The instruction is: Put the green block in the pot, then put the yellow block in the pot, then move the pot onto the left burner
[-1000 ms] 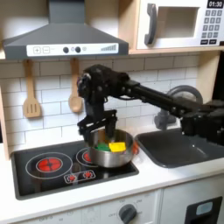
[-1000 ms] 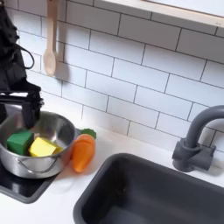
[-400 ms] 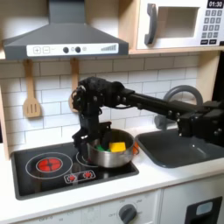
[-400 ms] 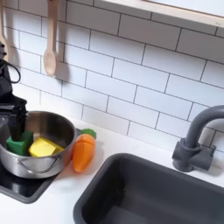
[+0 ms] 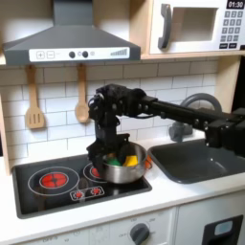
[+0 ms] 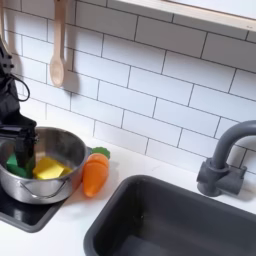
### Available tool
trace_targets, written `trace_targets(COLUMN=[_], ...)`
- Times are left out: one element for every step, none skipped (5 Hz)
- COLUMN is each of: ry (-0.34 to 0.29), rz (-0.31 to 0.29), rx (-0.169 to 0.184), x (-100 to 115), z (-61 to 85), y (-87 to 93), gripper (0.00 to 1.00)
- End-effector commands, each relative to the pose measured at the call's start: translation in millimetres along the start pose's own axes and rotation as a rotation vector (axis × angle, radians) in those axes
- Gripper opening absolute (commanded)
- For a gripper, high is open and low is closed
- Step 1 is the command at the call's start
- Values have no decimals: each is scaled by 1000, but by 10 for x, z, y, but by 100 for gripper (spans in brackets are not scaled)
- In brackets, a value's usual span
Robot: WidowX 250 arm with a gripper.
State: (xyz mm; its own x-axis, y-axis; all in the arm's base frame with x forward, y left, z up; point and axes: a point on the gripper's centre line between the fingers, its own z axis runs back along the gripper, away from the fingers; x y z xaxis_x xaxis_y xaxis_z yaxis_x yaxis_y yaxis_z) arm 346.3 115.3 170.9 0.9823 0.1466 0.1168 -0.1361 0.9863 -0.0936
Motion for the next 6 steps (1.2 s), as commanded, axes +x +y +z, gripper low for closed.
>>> trace_targets(ry=[-1,-17,6,12,14,19], rz=[-4,2,-2,-2,7,10], rx=[-6,-12,-7,-7,-3,0], x=[9,39,67,110,125,127], z=[26,110,69,62,31,8], y=[-19,25,37,36,74,86], gripper=[100,100,100,100,100,100])
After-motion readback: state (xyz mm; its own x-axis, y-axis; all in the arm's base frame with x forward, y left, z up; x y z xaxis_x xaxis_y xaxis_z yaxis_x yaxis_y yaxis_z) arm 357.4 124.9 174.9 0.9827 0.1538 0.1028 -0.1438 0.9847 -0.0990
